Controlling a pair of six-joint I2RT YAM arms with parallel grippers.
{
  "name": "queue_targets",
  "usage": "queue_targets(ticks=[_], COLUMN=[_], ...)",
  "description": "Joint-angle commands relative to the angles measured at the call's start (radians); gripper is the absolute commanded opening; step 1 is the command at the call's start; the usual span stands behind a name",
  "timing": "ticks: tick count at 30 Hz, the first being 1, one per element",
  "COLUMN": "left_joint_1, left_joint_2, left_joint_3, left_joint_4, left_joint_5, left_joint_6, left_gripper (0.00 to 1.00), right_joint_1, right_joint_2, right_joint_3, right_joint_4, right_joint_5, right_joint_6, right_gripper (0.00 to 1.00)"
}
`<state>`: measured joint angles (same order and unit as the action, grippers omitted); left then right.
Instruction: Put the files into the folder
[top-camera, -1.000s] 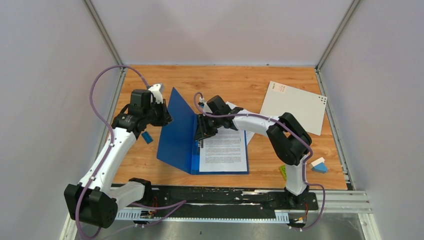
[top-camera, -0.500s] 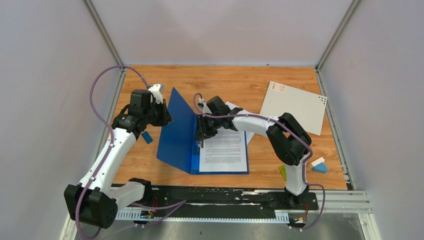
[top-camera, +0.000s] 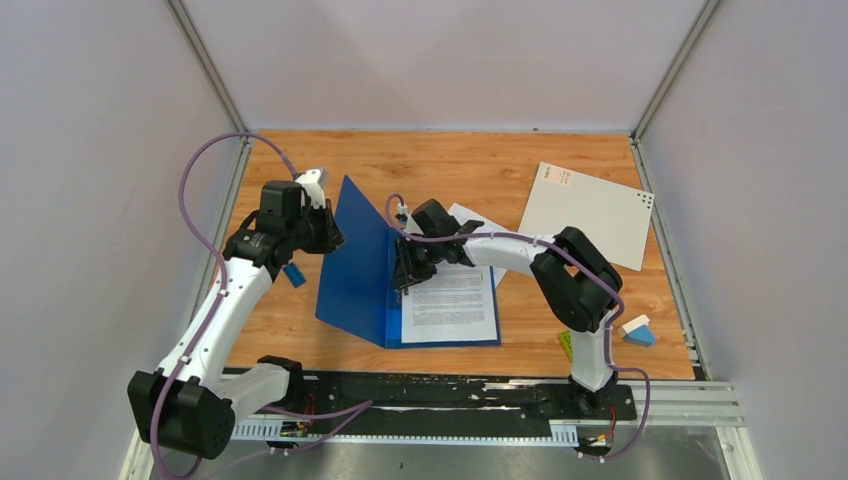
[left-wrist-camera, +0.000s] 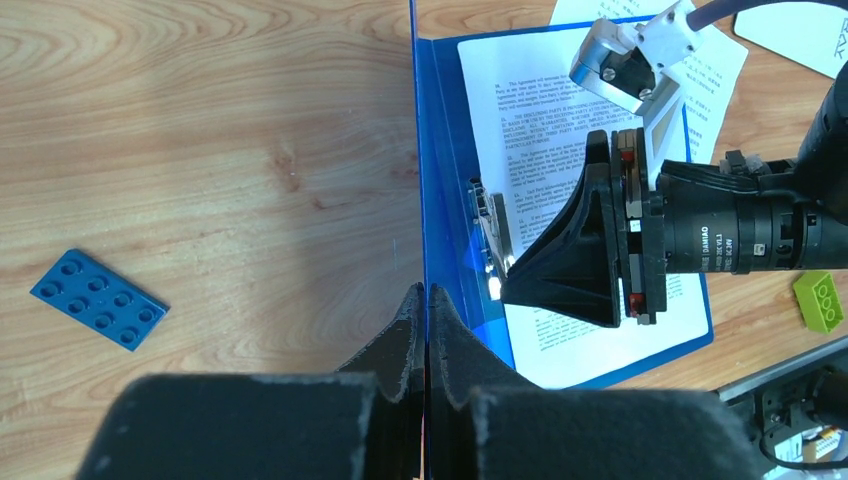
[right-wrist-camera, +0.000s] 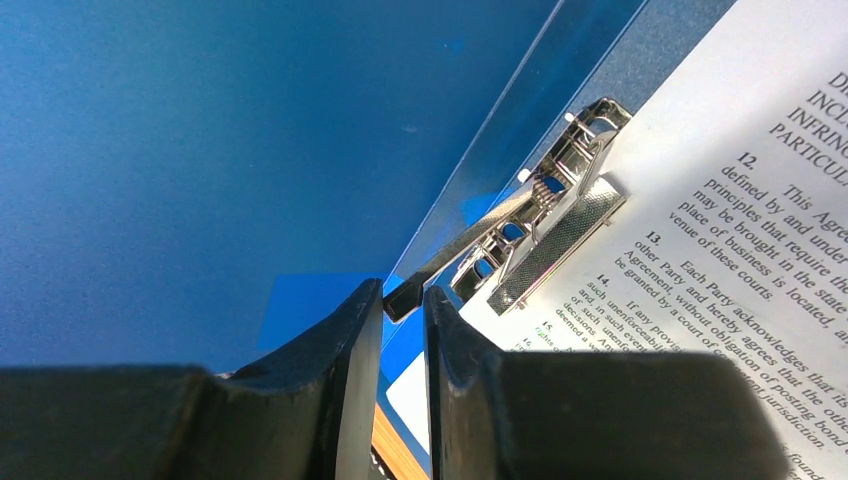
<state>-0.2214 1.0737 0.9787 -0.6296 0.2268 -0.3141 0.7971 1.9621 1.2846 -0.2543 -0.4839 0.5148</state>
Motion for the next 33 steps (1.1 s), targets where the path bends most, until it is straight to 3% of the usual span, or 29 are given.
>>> queue_targets(ticks=[1,33], left_joint_1=[-0.007,-0.007], left_joint_2=[-0.025,0.016], left_joint_3=[-0.001,0.027], left_joint_4=[0.015,-0.031], left_joint_5=[0.010,-0.020], left_joint_6=[-0.008,0.082], left_gripper=[0.00,0.00], right_joint_1=[-0.008,0.002], right_joint_2=[0.006,-0.030], right_joint_3=[-0.034,-0.152], right_joint_4=[-0.049,-0.057], right_joint_5=[0.109,0.278], right_joint_6=[-0.037,-0.076], right_gripper=[0.21,0.07])
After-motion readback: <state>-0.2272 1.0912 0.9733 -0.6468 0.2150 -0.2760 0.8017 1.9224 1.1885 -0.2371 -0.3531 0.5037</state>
